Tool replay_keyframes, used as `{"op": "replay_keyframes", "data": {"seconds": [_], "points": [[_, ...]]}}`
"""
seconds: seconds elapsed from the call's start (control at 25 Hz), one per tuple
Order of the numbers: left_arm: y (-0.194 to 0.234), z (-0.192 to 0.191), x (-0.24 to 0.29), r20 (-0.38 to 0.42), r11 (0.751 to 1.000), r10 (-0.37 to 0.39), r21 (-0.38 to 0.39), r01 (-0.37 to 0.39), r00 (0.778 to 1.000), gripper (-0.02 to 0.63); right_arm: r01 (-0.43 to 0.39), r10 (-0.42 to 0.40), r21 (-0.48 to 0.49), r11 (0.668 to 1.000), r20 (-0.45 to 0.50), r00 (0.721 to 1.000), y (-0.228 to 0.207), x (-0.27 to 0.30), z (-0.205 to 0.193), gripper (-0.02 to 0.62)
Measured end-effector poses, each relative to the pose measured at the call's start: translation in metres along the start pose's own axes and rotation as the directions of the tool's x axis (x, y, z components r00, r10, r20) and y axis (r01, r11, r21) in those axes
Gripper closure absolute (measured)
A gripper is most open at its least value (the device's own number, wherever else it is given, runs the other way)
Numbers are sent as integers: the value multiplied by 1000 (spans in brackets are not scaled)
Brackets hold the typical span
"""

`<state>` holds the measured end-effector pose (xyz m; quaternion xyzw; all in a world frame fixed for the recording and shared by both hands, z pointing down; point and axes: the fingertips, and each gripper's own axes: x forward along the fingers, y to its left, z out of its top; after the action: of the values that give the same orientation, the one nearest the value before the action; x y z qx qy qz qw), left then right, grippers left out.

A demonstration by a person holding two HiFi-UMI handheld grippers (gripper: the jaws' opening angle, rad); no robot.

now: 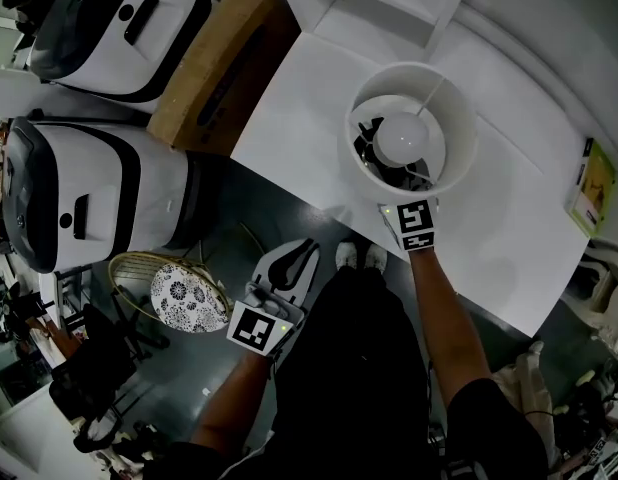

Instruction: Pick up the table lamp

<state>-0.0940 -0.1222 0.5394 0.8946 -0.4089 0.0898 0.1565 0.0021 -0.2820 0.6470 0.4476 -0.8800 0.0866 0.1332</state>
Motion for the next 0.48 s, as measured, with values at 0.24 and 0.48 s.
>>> {"op": "replay_keyframes", "data": {"seconds": [0.24, 0.48], "points": [[-3, 0, 3, -4, 1000, -10, 3, 10, 1000, 586, -8, 8, 0, 1000, -53, 999, 1, 4, -16, 437], [-6, -2, 5, -20, 1000, -14, 17, 15, 1000, 586, -17, 17, 5, 1000, -47, 999, 1, 3, -14, 457]]}}
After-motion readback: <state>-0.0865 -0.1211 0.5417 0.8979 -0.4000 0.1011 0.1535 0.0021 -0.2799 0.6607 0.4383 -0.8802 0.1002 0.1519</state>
